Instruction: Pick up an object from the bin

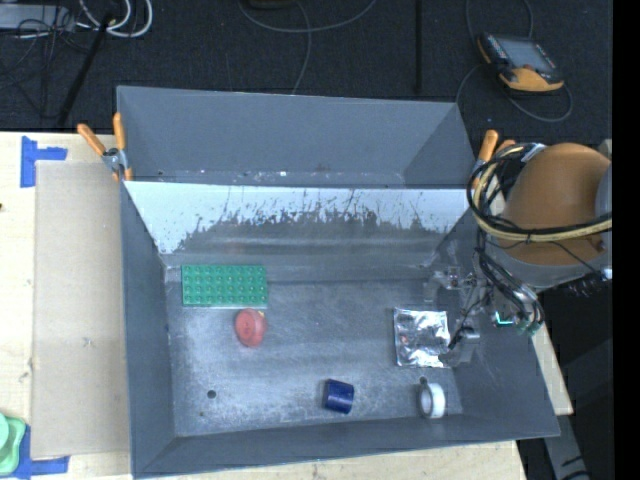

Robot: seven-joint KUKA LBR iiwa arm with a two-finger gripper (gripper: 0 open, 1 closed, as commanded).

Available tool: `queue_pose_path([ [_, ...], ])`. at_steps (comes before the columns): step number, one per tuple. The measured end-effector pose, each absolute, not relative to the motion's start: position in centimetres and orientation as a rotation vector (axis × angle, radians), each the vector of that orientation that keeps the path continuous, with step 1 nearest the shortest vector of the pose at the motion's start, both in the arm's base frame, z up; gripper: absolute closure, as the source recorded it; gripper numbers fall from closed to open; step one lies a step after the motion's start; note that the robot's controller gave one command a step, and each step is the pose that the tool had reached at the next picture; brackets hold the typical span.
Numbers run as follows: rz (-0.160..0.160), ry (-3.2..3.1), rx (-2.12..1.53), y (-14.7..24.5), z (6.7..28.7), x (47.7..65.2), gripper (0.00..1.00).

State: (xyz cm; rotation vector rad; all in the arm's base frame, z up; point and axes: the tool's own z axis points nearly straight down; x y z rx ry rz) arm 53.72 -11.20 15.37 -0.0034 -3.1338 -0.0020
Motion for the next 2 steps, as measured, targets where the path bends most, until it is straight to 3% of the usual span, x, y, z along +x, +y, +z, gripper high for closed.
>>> queue_pose_path([
  [1, -0.005, -3.06, 0.694, -10.09, 6.75, 53.49, 0.0],
  [2, -0.002, -3.062, 0.697, -10.11, 6.94, 53.6, 1.0],
])
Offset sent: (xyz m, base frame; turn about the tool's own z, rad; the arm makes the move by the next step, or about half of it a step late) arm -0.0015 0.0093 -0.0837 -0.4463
